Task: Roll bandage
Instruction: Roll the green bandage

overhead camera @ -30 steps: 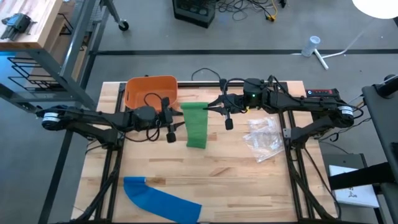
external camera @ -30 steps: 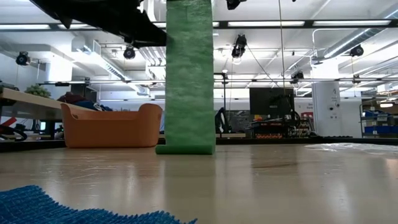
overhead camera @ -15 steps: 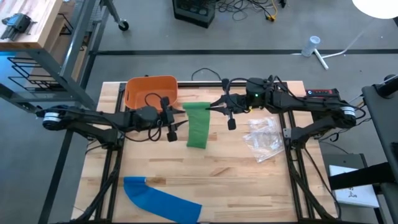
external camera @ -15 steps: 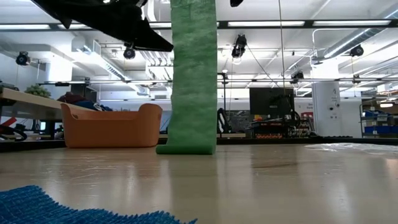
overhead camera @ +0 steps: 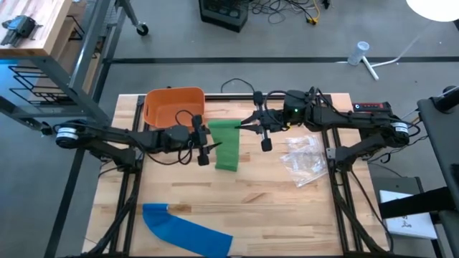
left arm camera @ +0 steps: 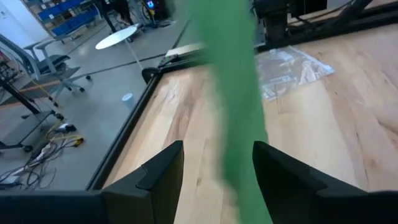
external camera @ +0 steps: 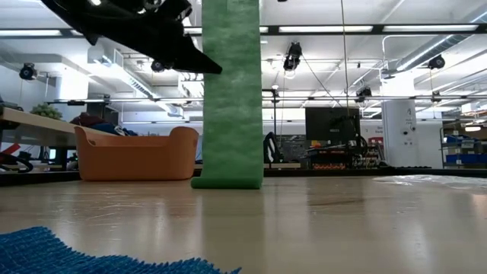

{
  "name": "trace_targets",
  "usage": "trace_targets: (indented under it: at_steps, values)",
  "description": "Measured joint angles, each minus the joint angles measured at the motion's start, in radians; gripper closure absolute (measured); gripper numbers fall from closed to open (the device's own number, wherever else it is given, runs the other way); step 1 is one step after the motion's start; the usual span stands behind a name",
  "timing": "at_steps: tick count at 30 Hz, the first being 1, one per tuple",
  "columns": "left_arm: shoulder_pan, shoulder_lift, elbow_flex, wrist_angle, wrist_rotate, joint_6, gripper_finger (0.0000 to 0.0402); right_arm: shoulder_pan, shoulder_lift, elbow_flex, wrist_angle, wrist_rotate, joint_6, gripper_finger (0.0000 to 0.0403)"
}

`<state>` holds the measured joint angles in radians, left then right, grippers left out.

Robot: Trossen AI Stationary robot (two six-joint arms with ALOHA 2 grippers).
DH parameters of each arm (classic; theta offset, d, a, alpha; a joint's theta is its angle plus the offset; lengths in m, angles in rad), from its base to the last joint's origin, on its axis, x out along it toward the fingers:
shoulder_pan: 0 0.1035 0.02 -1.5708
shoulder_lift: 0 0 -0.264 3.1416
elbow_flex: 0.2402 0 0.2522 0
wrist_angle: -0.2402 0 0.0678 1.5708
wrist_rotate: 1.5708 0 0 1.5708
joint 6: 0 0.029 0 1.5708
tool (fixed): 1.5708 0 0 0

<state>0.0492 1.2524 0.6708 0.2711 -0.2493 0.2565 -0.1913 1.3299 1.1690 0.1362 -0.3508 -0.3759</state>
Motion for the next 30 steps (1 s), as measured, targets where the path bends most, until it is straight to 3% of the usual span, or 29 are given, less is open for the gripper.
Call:
trace_targets:
  at_steps: [15,22,25,28,30]
  values:
    - [0.021,0.101,0.0,0.098,0.006,-0.011,0.0289,0.0,-0.033,0.037,0.011,0.0,0.012,0.04]
    - [0.021,0.112,0.0,0.097,0.181,0.022,0.0348,-0.003,-0.033,0.057,0.041,0.003,0.035,0.04]
    - [0.019,0.096,0.0,0.089,0.191,0.023,0.039,-0.003,-0.033,0.07,0.042,0.003,0.036,0.04]
    - [0.019,0.048,0.0,0.055,0.216,0.023,0.0392,-0.003,-0.033,0.085,0.041,0.018,0.036,0.04]
    - [0.01,0.004,0.0,0.032,0.303,0.022,0.0394,-0.007,-0.034,0.095,0.043,0.049,0.022,0.04]
